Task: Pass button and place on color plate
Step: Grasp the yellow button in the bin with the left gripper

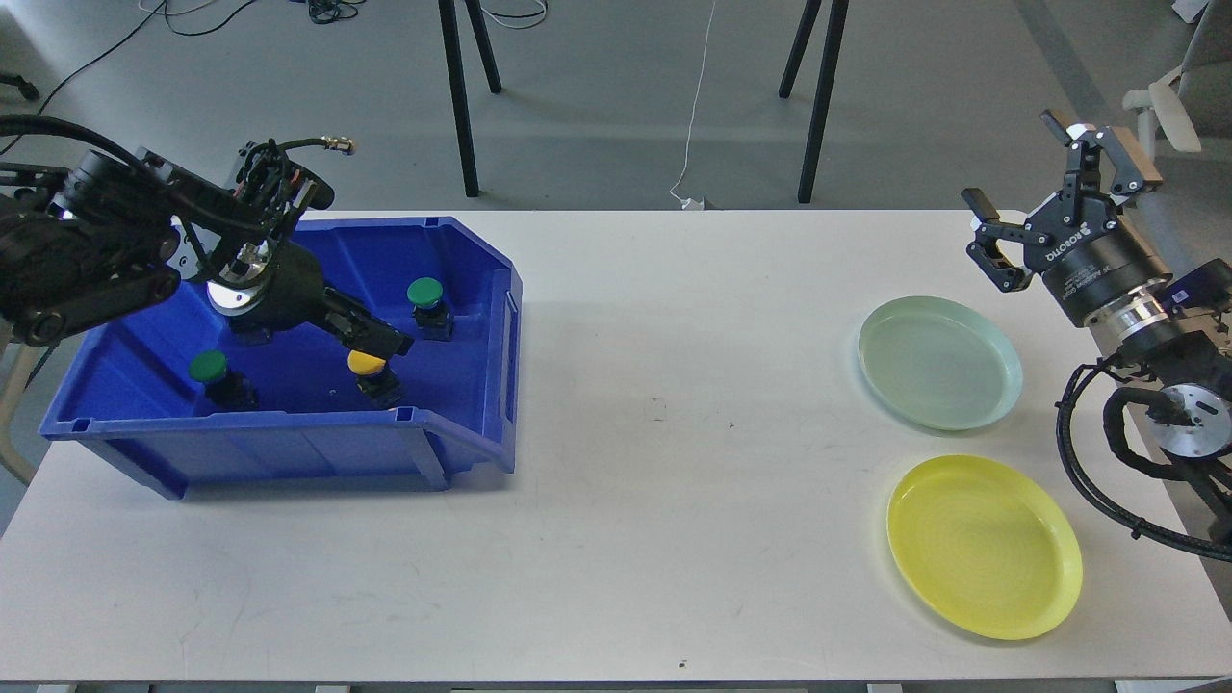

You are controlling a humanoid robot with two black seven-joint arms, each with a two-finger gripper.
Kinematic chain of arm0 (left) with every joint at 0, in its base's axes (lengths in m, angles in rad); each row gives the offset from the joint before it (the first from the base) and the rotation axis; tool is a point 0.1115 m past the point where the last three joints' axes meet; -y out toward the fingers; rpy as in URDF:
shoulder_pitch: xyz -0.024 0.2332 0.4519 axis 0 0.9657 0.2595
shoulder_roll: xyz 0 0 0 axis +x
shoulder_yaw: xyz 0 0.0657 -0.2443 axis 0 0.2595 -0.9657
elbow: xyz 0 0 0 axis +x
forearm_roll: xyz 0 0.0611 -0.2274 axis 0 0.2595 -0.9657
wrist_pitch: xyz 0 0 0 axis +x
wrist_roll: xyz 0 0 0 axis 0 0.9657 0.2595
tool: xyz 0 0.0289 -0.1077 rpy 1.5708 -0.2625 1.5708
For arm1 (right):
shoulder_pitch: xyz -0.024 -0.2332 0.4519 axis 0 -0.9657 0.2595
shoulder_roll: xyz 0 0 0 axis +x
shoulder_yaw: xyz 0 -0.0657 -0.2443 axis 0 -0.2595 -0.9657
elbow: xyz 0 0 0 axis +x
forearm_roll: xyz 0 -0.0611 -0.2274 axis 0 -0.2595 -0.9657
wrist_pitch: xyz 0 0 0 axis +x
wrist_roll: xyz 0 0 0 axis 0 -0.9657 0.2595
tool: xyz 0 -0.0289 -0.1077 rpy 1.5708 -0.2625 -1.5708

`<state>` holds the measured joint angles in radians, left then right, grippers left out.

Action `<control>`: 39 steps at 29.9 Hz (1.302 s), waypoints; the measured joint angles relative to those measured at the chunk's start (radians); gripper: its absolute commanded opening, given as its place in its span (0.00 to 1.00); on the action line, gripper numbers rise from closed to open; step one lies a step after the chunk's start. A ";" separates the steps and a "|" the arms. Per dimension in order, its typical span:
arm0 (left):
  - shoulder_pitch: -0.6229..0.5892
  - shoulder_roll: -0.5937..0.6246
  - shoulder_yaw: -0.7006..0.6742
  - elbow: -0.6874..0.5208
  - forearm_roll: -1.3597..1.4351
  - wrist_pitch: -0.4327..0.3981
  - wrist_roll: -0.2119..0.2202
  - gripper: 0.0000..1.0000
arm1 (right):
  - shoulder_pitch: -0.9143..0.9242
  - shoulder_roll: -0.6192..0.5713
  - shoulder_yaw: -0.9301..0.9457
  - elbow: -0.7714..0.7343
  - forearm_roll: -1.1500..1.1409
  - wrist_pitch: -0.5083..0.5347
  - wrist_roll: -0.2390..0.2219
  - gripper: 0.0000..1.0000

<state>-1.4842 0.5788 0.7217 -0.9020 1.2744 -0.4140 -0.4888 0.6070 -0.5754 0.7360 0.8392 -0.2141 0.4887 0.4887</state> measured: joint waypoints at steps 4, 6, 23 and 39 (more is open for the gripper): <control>0.014 0.000 -0.001 0.008 0.000 0.000 0.000 0.85 | -0.006 0.000 0.000 0.000 0.000 0.000 0.000 0.99; 0.020 0.000 -0.002 0.009 0.000 0.000 0.000 0.84 | -0.007 0.000 0.000 0.000 0.000 0.000 0.000 0.99; 0.091 -0.022 -0.002 0.076 -0.001 -0.004 0.000 0.75 | -0.031 -0.003 0.000 0.000 0.000 0.000 0.000 0.99; 0.101 -0.019 -0.014 0.078 -0.001 0.030 0.000 0.09 | -0.041 -0.003 0.000 0.000 0.001 0.000 0.000 0.99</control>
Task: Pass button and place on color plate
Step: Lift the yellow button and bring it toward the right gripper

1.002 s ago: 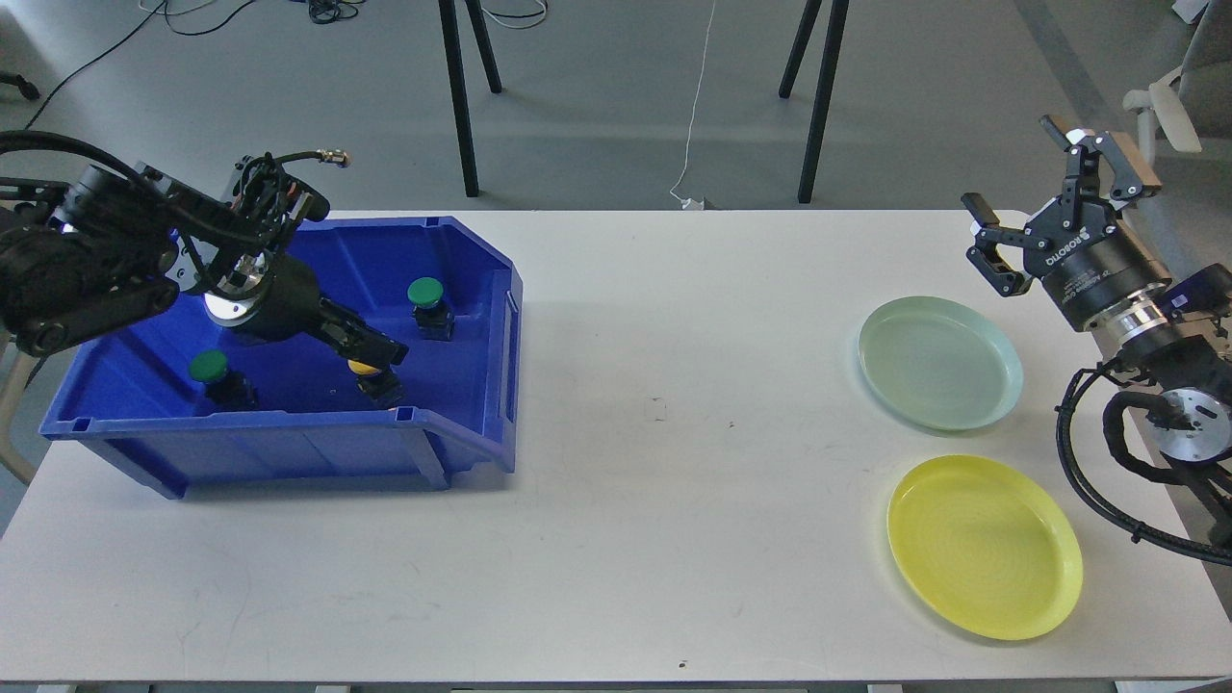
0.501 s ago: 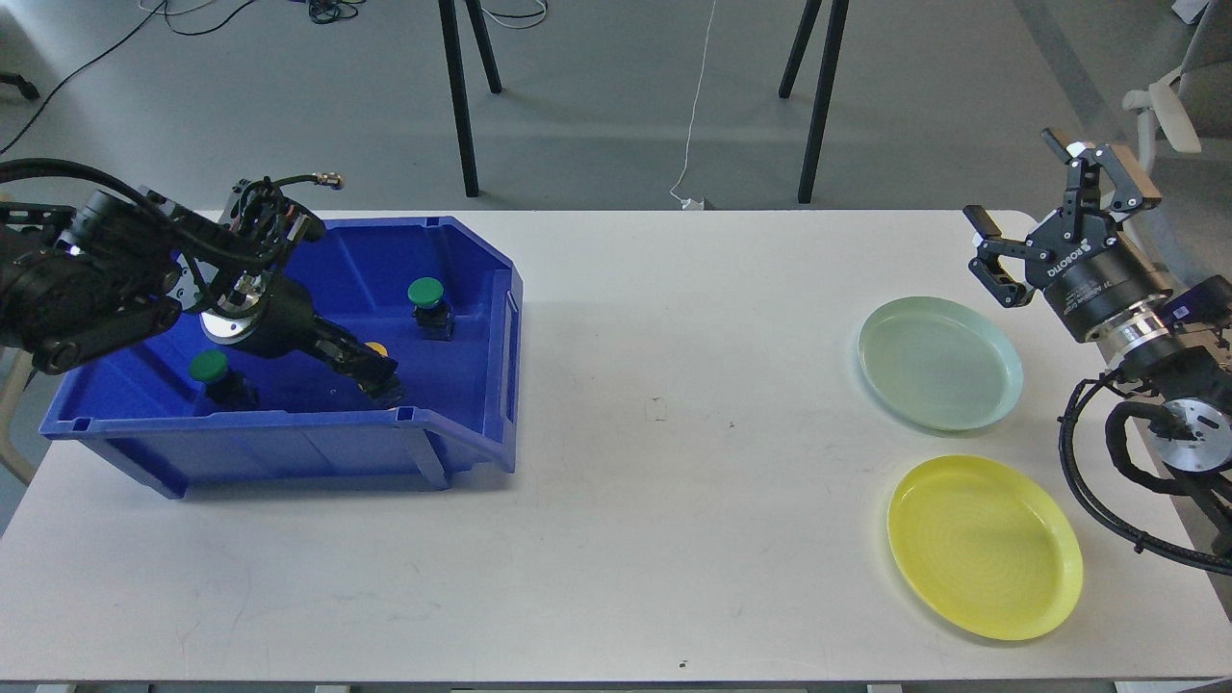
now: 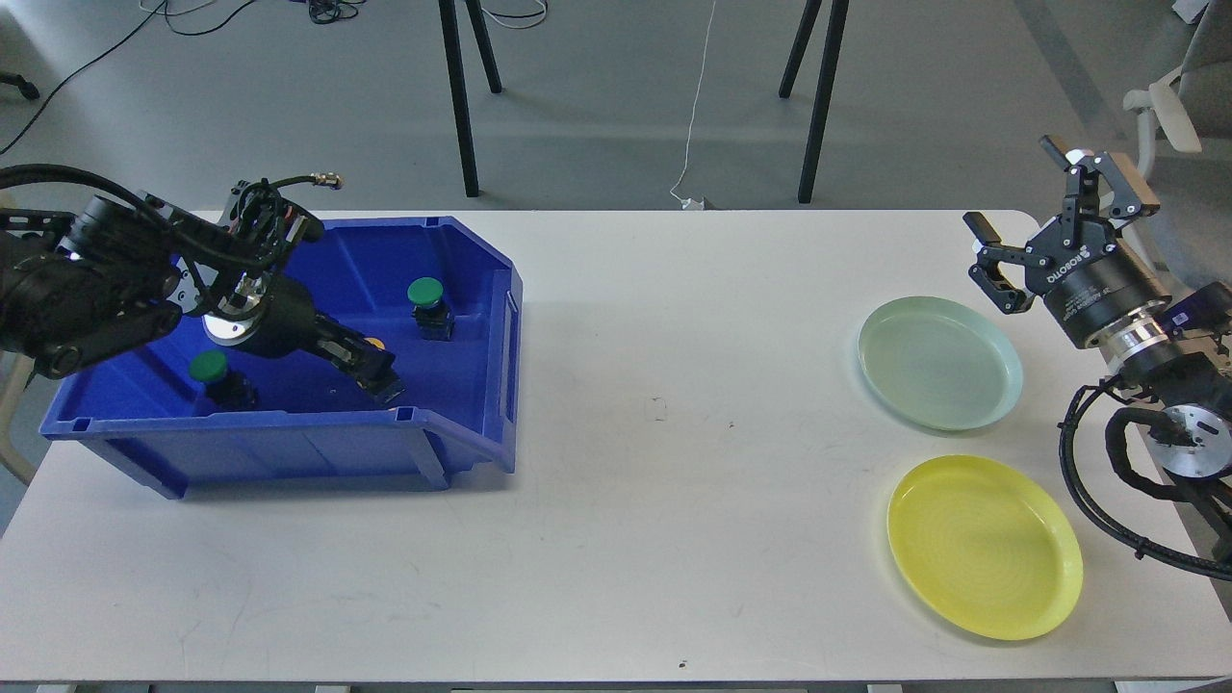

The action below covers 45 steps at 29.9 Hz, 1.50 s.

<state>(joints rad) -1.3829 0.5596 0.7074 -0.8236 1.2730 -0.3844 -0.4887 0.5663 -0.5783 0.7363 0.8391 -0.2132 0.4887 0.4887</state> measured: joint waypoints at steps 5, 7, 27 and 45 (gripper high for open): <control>0.000 0.001 0.000 0.000 0.000 0.002 0.000 0.08 | -0.005 -0.001 0.000 0.000 0.000 0.000 0.000 0.99; -0.005 0.009 -0.007 -0.001 -0.003 0.001 0.000 0.08 | -0.006 -0.002 0.001 0.000 0.000 0.000 0.000 0.99; 0.284 0.190 -0.899 -0.467 -0.523 -0.104 0.000 0.08 | -0.005 0.053 0.055 0.061 -0.007 0.000 0.000 0.99; 0.602 -0.093 -1.165 -0.365 -0.564 -0.104 0.000 0.08 | -0.037 0.221 0.015 0.453 -0.497 -0.277 0.000 0.99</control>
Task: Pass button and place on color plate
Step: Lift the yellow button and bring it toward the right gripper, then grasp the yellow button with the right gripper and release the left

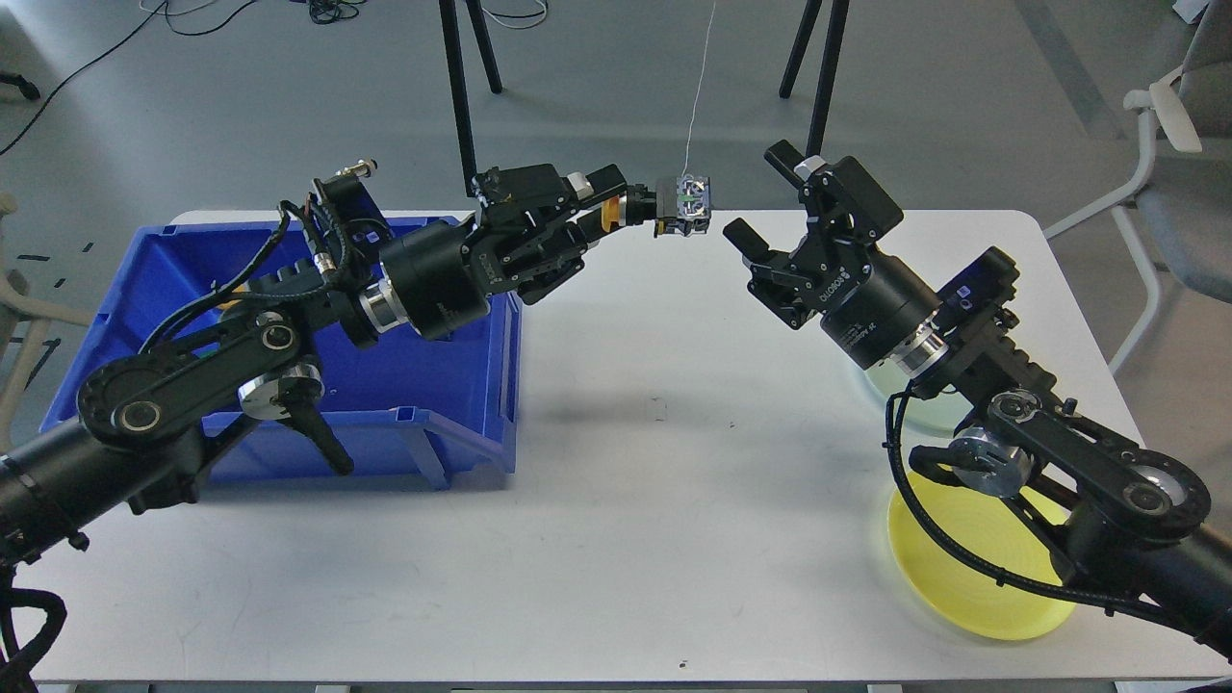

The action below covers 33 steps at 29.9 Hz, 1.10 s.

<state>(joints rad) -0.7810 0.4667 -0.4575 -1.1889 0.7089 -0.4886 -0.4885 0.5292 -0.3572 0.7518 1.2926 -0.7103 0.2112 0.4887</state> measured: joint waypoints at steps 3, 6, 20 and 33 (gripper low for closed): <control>0.002 -0.003 0.000 0.000 0.002 0.000 0.000 0.08 | -0.003 0.008 -0.006 0.020 0.002 -0.002 0.000 0.99; 0.005 -0.005 0.000 0.000 0.003 0.000 0.000 0.08 | -0.010 0.026 -0.026 0.029 0.001 -0.002 0.000 0.99; 0.007 -0.005 0.000 0.001 0.003 0.000 0.000 0.09 | -0.002 0.094 -0.055 0.028 0.000 -0.012 0.000 0.75; 0.008 -0.005 0.000 0.005 0.003 0.000 0.000 0.09 | -0.002 0.115 -0.060 0.037 0.003 -0.021 0.000 0.00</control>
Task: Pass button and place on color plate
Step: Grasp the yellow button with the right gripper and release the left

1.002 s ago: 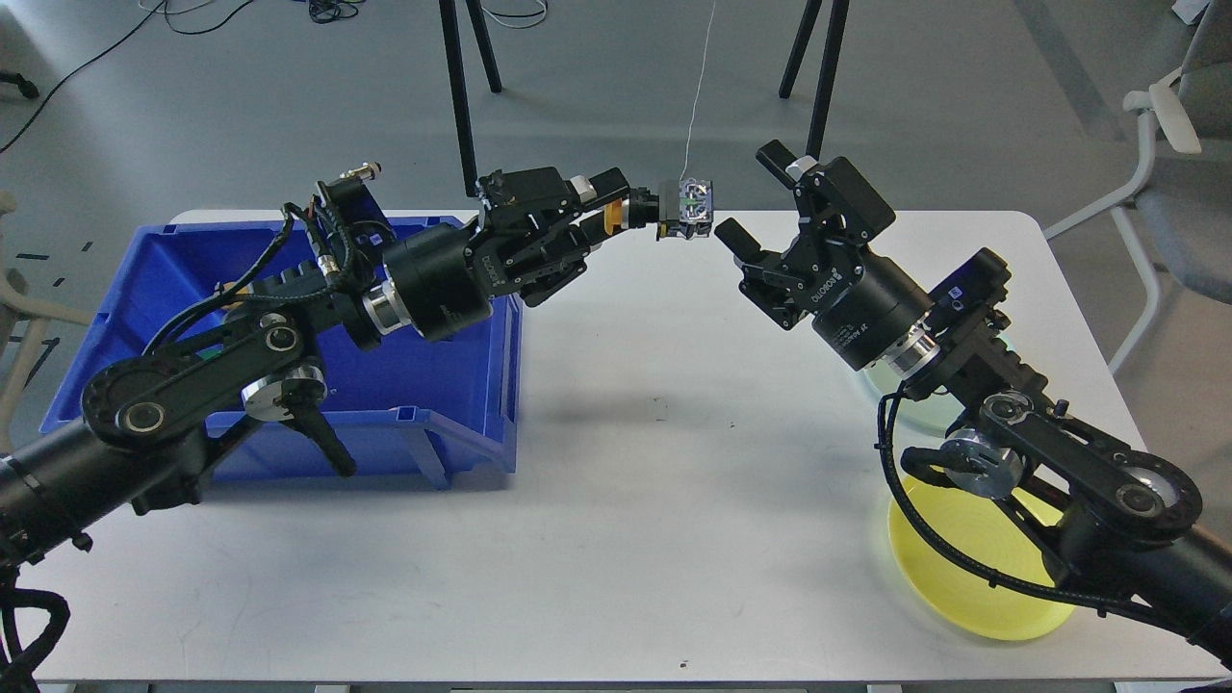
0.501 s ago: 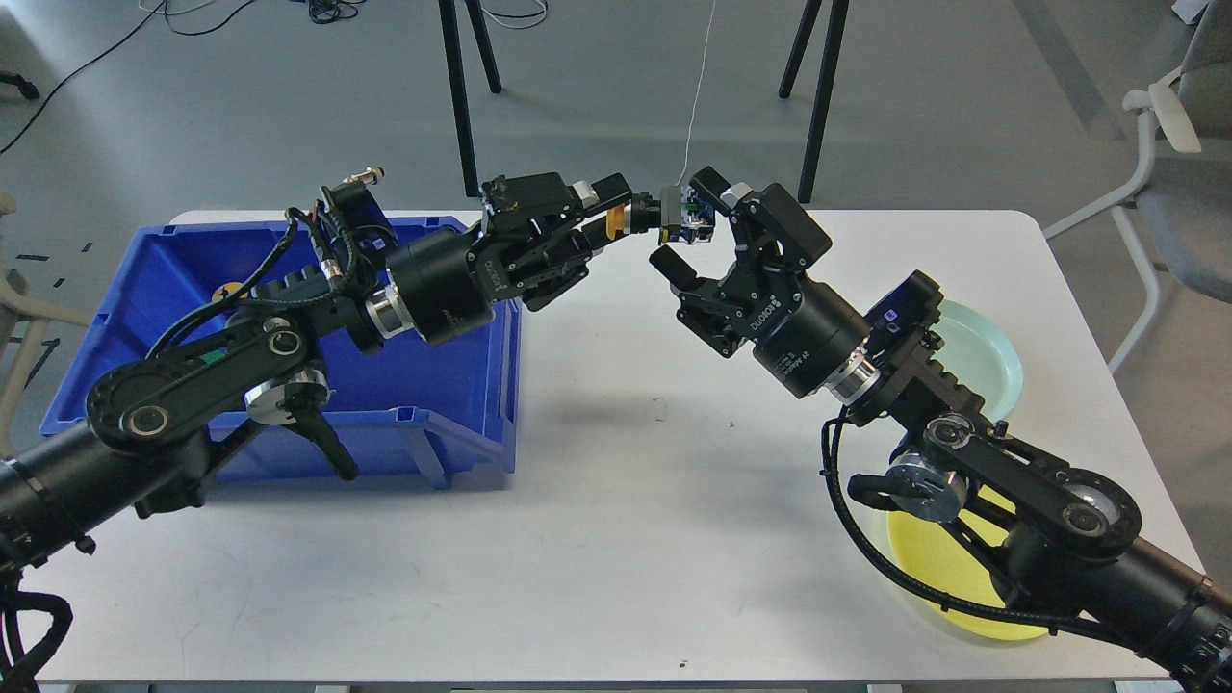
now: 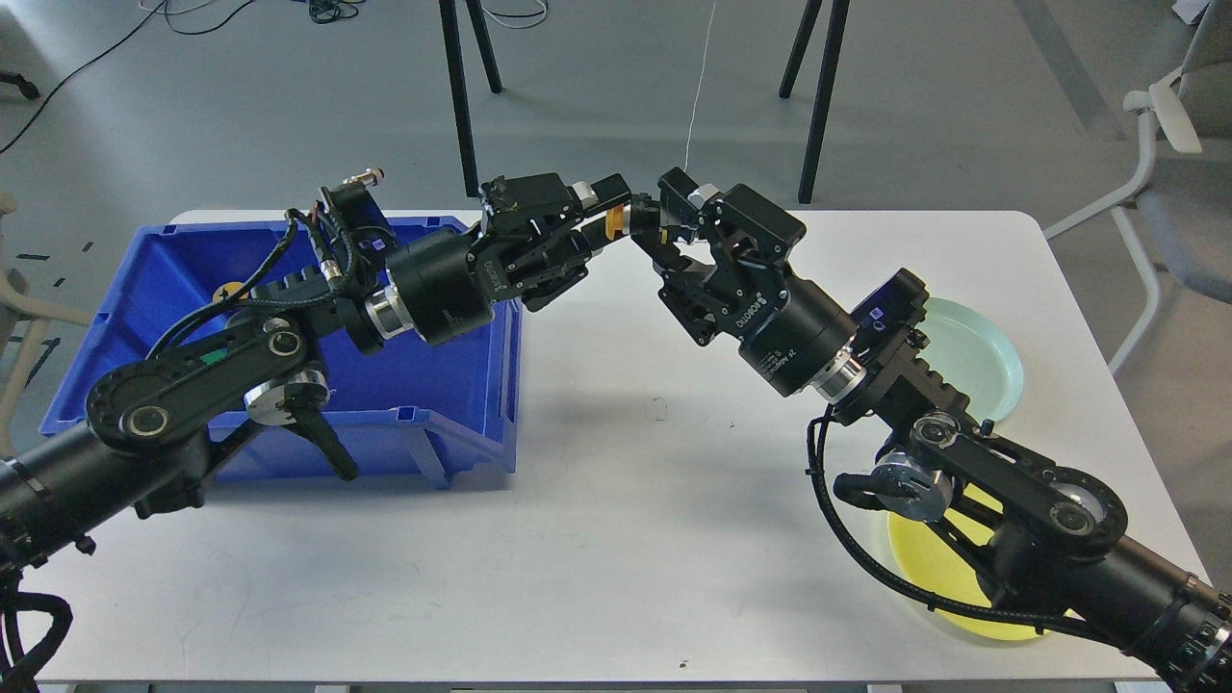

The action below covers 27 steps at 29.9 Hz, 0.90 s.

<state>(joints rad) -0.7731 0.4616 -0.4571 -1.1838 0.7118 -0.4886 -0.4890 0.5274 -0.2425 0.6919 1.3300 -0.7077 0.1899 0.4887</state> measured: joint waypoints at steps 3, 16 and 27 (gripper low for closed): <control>0.000 0.000 0.000 0.001 0.000 0.000 0.000 0.09 | -0.004 0.002 0.001 0.002 0.002 -0.003 0.000 0.00; 0.001 -0.018 -0.005 0.011 -0.008 0.000 0.000 0.70 | -0.005 0.000 0.005 0.002 0.005 -0.013 0.000 0.00; 0.024 -0.031 -0.015 0.016 -0.012 0.000 0.001 0.81 | -0.041 -0.007 0.021 0.007 0.009 -0.019 0.000 0.00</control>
<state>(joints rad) -0.7487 0.4304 -0.4723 -1.1674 0.6996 -0.4889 -0.4881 0.4862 -0.2498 0.7127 1.3373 -0.6990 0.1706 0.4886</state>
